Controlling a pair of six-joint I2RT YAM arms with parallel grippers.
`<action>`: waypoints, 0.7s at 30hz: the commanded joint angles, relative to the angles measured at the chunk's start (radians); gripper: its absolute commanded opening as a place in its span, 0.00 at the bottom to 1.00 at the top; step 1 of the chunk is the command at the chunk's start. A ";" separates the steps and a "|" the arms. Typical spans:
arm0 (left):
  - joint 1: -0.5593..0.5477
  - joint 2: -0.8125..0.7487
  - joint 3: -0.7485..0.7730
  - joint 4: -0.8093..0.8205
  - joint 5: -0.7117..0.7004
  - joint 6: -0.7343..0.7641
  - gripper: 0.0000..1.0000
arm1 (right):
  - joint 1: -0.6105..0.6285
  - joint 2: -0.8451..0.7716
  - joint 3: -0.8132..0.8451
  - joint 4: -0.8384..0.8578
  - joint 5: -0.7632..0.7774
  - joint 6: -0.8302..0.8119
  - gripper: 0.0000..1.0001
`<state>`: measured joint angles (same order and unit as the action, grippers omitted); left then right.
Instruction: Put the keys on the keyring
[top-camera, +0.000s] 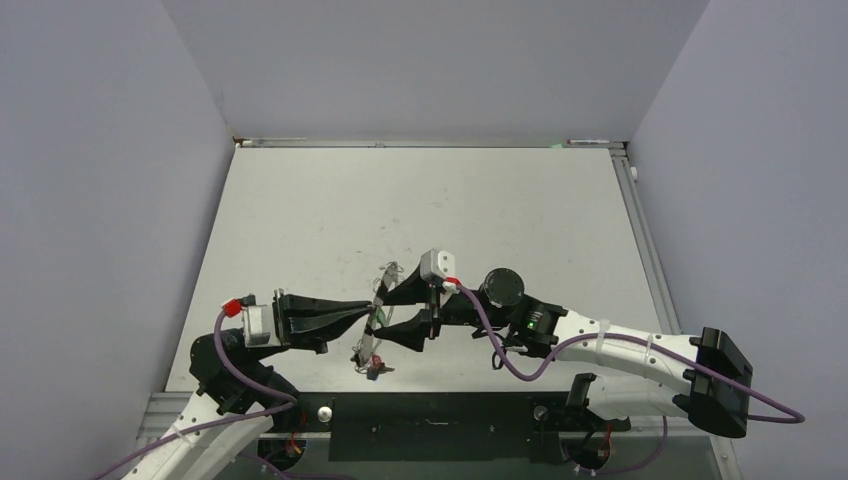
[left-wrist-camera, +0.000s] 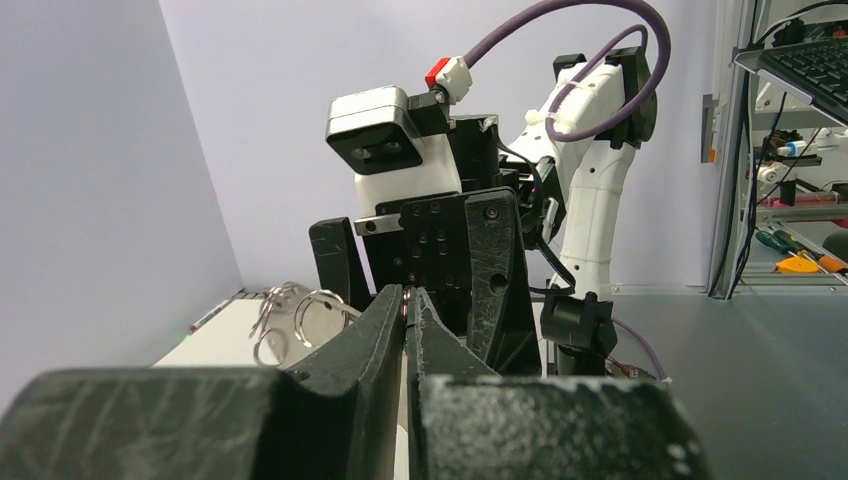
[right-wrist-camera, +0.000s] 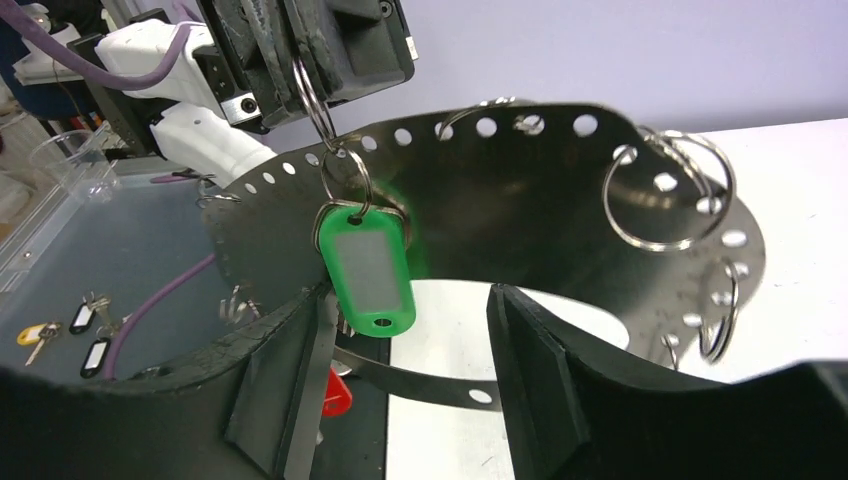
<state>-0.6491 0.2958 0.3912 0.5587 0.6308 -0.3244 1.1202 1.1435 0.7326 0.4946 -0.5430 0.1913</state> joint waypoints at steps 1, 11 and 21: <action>-0.007 -0.008 0.031 0.014 -0.033 0.022 0.00 | 0.006 0.003 0.018 0.088 0.037 -0.017 0.55; -0.011 0.000 0.032 0.012 -0.038 0.025 0.00 | 0.005 0.021 0.014 0.113 0.047 -0.029 0.32; -0.009 0.002 0.034 -0.006 -0.051 0.039 0.00 | 0.006 0.018 0.007 0.117 0.030 -0.026 0.05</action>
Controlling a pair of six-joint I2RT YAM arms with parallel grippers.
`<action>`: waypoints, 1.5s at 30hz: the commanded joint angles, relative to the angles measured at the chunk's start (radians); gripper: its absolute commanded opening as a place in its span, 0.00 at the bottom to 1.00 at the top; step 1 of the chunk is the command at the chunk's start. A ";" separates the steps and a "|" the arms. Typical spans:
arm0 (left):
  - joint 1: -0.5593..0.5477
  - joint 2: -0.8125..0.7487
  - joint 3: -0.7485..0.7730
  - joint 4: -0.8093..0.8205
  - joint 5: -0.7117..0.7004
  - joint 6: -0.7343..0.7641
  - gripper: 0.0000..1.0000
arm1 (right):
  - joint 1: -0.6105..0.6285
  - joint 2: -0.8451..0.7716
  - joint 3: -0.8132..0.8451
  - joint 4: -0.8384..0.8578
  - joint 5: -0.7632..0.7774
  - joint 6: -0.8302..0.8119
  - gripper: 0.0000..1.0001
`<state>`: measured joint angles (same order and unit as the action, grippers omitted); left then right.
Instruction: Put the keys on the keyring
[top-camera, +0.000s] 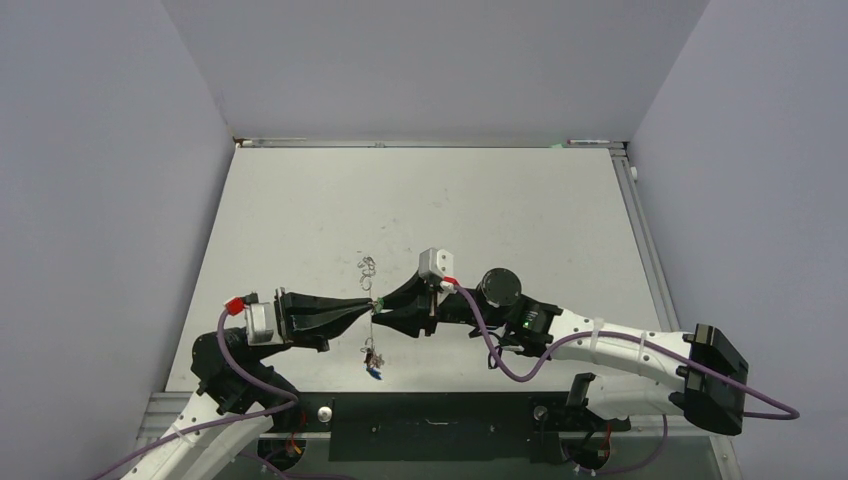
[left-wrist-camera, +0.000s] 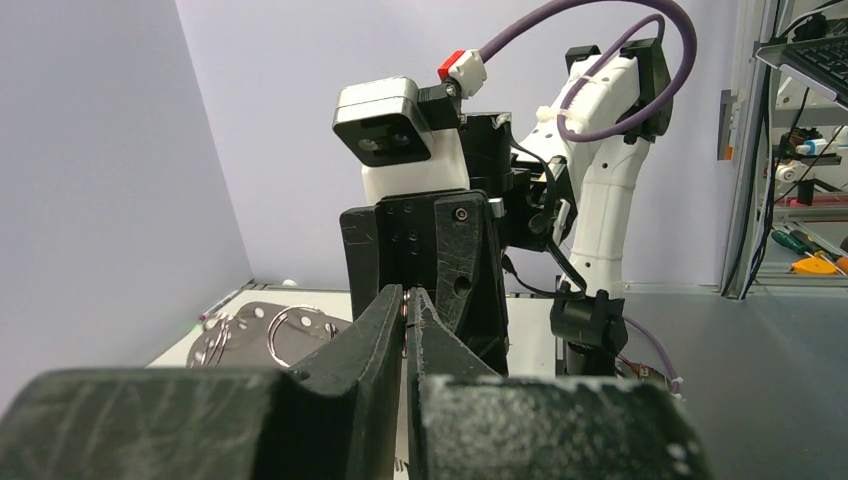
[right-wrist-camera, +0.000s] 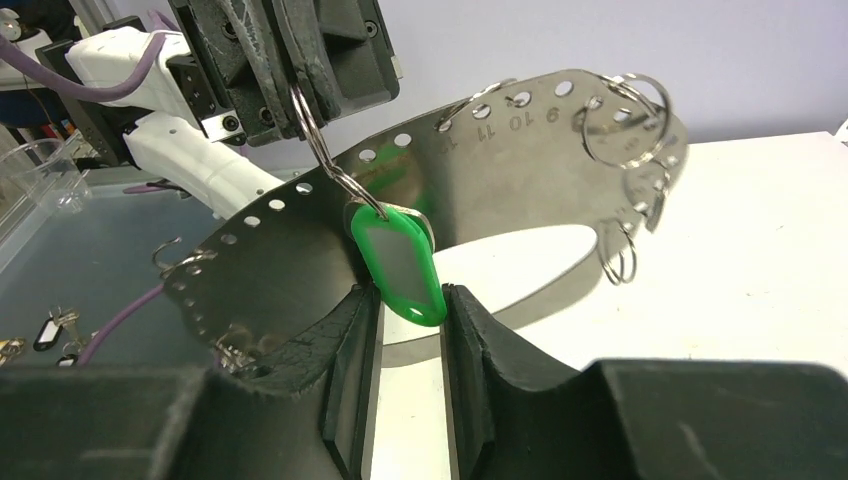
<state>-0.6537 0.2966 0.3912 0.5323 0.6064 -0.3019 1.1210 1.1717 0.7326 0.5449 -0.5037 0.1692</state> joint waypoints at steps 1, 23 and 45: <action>-0.004 0.001 0.034 0.019 -0.028 0.018 0.00 | 0.005 -0.015 0.003 0.065 -0.016 -0.005 0.05; -0.003 0.026 0.038 0.003 -0.025 0.027 0.00 | 0.020 -0.175 0.090 -0.200 -0.041 -0.117 0.05; -0.003 0.045 0.039 0.002 -0.005 0.027 0.00 | 0.029 -0.228 0.162 -0.265 -0.002 -0.084 0.05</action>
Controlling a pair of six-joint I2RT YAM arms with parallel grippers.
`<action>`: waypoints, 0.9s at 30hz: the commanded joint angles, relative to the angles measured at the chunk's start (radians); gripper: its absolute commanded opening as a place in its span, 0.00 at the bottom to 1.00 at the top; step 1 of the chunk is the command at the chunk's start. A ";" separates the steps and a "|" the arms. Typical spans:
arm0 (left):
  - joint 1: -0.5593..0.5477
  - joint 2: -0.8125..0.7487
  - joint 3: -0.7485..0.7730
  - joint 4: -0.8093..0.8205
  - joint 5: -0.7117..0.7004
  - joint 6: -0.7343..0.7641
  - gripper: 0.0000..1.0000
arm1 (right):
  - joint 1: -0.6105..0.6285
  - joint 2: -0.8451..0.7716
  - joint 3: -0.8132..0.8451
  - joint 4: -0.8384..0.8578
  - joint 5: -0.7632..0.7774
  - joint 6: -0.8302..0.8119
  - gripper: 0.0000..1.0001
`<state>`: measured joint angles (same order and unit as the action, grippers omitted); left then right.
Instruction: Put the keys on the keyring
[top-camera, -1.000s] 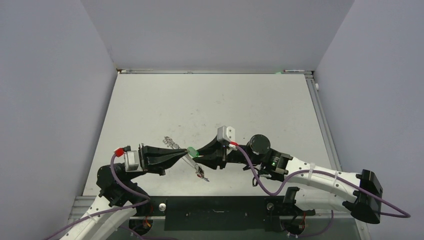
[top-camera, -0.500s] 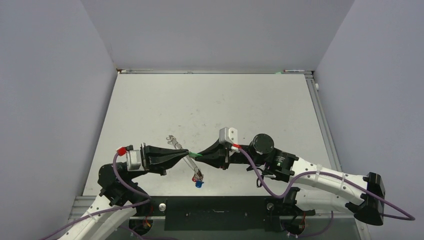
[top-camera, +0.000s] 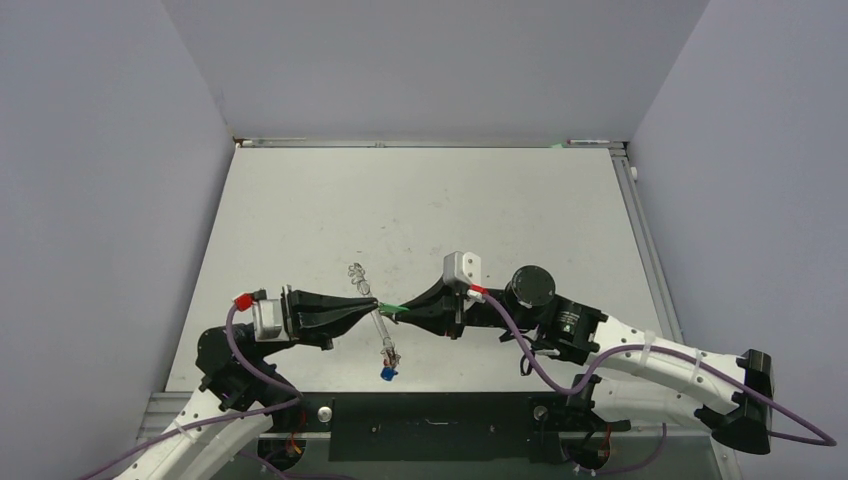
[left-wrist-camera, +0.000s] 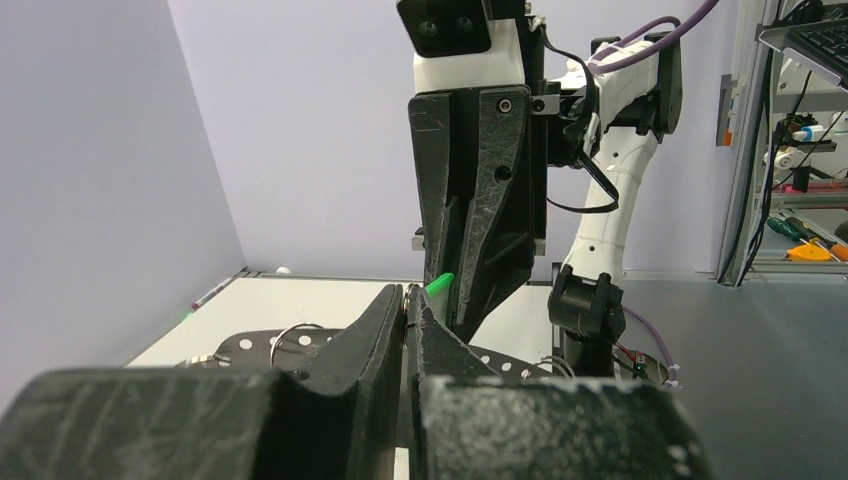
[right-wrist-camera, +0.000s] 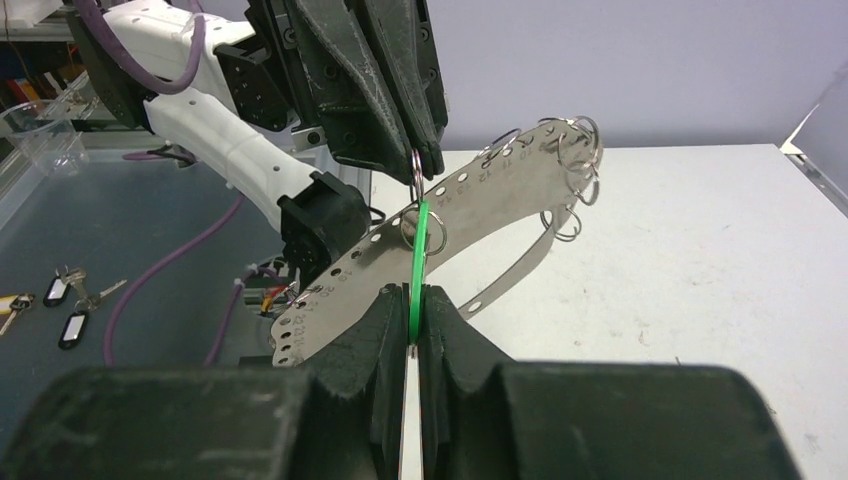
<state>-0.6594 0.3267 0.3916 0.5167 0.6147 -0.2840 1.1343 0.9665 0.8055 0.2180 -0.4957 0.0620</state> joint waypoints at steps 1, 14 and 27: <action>0.003 0.016 0.038 0.020 -0.012 0.007 0.00 | 0.016 -0.018 0.097 0.058 -0.006 0.029 0.05; 0.001 0.016 0.035 0.024 0.005 0.010 0.00 | 0.017 0.002 0.198 -0.037 0.079 0.090 0.05; 0.001 0.015 0.041 -0.007 -0.015 0.037 0.00 | 0.020 0.043 0.256 -0.127 0.075 0.128 0.05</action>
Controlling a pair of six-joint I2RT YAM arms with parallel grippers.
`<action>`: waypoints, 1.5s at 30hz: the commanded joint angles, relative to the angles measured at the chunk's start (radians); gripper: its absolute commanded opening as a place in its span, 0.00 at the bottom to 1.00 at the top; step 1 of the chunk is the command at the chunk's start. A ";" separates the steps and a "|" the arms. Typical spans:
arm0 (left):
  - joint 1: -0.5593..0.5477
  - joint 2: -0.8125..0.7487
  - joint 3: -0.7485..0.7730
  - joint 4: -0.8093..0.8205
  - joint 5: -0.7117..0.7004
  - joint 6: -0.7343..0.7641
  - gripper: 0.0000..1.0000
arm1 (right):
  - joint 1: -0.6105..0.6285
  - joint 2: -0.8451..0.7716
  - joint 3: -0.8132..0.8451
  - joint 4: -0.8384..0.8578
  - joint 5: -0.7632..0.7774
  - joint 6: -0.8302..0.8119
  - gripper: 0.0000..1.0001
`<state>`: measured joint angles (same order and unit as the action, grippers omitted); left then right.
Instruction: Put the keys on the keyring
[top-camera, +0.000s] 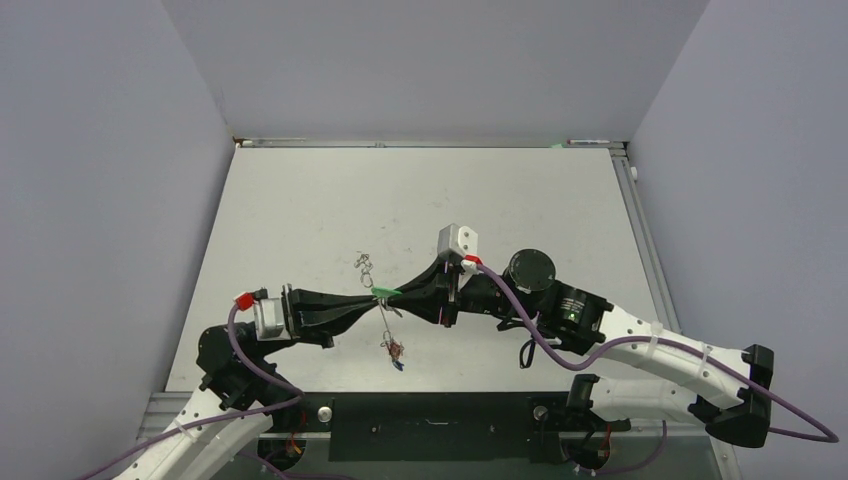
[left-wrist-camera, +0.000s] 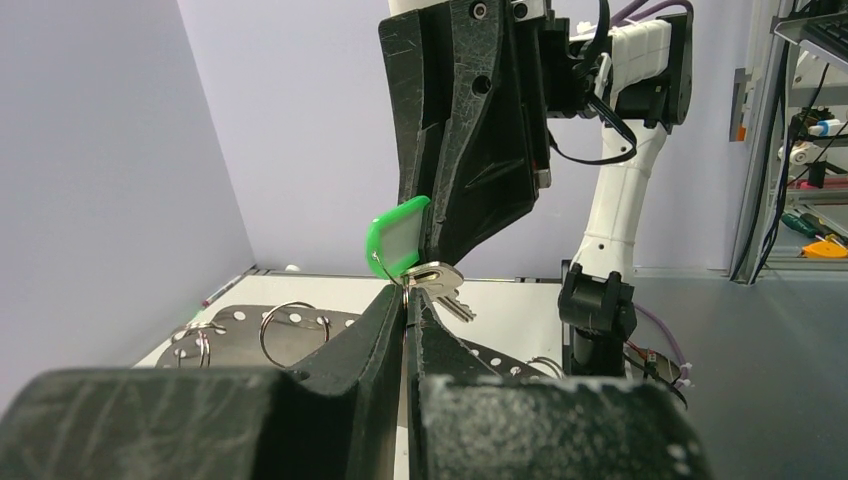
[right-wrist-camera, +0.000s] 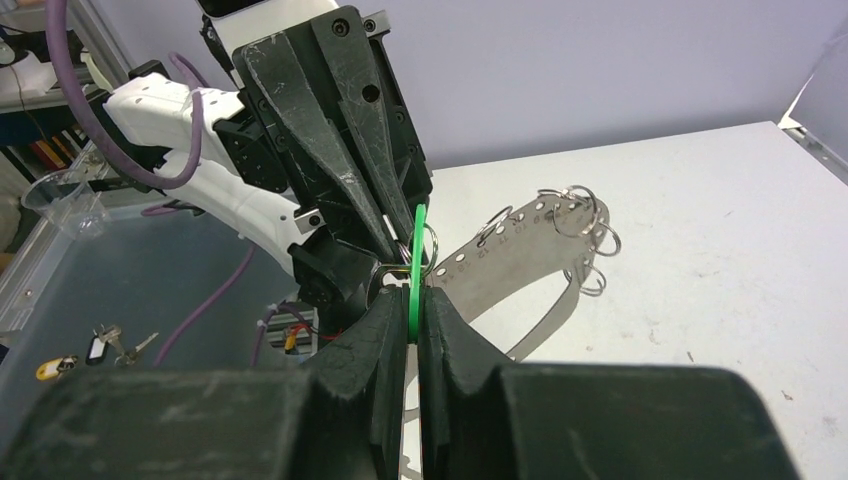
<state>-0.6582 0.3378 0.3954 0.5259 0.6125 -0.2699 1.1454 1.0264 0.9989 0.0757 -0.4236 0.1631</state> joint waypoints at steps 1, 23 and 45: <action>0.000 0.003 0.037 -0.021 -0.018 0.026 0.00 | 0.011 -0.021 0.065 0.008 0.010 0.027 0.05; 0.021 -0.082 0.022 -0.061 -0.171 0.057 0.99 | 0.022 -0.056 0.051 -0.072 0.199 -0.008 0.05; 0.060 -0.123 0.054 -0.236 -0.701 0.190 0.98 | 0.023 -0.019 -0.048 -0.230 0.558 0.035 0.05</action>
<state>-0.6056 0.2050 0.3954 0.3225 0.0166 -0.1074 1.1603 1.0283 0.9806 -0.1581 -0.0078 0.1596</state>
